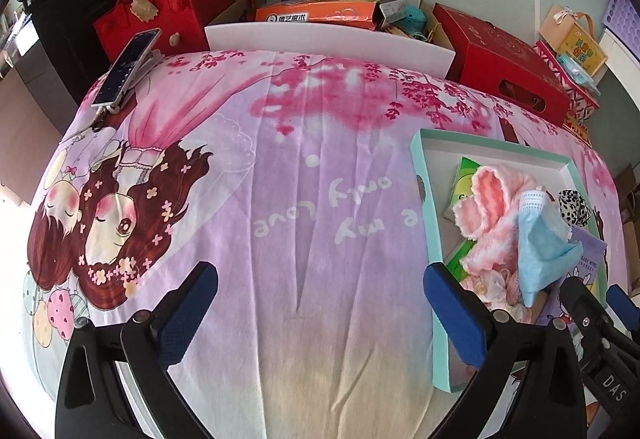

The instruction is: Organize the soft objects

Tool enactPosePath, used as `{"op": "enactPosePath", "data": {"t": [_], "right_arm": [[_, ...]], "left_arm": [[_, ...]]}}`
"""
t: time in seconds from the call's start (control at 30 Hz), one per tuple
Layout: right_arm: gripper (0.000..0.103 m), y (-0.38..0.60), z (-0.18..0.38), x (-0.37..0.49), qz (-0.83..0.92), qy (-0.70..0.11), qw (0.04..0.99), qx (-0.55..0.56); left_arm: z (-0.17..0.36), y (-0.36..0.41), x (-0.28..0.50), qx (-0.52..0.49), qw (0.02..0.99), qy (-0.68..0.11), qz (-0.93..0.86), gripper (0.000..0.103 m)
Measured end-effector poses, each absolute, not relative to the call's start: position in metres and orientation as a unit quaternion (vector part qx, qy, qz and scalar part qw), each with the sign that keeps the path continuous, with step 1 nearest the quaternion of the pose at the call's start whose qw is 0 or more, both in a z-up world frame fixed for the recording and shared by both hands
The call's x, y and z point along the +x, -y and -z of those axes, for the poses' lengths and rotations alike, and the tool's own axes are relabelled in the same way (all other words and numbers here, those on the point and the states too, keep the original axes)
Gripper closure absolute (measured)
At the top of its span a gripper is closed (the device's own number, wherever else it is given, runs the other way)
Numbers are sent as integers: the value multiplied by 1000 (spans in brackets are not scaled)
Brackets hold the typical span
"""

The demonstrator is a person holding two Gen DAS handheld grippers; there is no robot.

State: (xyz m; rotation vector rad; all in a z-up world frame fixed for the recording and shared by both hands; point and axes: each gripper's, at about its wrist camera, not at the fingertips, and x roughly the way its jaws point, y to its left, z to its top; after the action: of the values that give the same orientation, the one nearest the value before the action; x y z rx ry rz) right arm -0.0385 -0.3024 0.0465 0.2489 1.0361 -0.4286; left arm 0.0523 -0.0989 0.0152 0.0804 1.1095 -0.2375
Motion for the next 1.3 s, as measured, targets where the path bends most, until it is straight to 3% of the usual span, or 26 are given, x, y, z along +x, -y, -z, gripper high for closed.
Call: {"op": "enactPosePath", "data": {"t": [1.3], "right_arm": [[0,253,-30,-60,172,-525,832,54]], "left_arm": [[-4,49,9,67,828,-555,36,1]]}}
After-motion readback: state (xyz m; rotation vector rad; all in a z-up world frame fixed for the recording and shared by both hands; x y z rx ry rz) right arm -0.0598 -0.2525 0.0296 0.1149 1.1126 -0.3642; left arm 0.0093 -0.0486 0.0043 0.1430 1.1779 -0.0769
